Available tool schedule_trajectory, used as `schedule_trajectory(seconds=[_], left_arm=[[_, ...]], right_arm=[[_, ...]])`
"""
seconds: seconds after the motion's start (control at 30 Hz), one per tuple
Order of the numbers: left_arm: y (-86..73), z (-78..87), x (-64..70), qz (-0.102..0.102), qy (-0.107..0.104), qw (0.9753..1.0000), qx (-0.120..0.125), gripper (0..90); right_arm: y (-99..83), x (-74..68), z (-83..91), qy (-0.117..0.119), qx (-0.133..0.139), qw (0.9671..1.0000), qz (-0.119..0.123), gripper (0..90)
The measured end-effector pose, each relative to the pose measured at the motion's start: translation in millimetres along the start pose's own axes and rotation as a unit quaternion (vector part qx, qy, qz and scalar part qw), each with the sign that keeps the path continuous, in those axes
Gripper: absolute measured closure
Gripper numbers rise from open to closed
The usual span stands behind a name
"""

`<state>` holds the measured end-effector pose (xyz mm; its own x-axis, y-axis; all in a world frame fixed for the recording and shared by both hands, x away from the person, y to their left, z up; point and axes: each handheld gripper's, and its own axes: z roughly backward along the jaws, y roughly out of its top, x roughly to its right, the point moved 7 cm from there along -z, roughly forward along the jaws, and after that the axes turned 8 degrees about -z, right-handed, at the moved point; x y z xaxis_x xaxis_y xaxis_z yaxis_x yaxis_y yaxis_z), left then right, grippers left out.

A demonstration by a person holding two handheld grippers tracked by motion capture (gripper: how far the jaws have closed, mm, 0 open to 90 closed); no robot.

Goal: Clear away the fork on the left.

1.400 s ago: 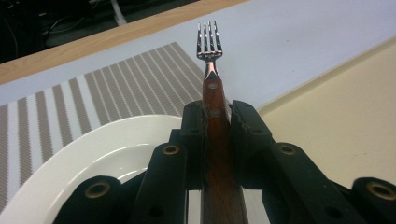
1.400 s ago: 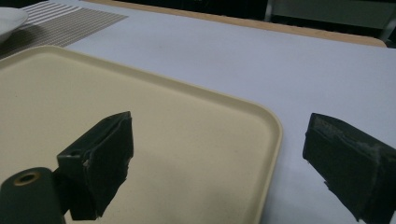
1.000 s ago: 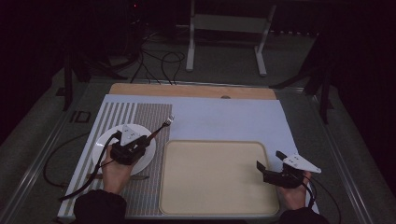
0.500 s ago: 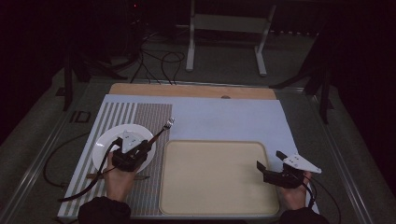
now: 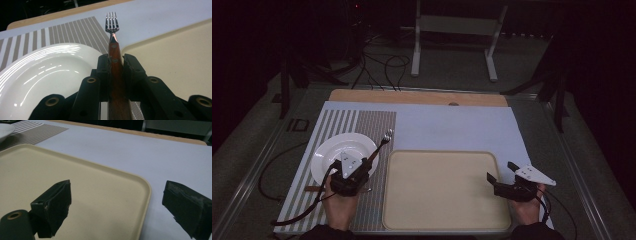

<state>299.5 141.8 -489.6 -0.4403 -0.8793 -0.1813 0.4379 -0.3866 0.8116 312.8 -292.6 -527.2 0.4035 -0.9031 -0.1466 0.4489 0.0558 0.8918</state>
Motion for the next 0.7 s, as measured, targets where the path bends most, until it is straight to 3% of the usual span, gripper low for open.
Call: schedule_trajectory(seconds=[0.2,0.4,0.7], left_arm=[[-1.5,3.5,9.2,0.001,0.004,1.0000,0.002,76.5],[-8.9,5.1,19.6,-0.002,0.015,0.9998,-0.012,76.5],[-10.6,12.4,31.6,0.003,0.021,0.9998,-0.004,76.5]], right_arm=[[0.2,0.0,-0.1,0.000,0.001,1.0000,0.001,8.6],[0.1,0.3,0.2,0.000,0.001,1.0000,0.000,8.6],[-0.2,-0.1,-0.8,0.000,-0.001,1.0000,-0.001,8.6]])
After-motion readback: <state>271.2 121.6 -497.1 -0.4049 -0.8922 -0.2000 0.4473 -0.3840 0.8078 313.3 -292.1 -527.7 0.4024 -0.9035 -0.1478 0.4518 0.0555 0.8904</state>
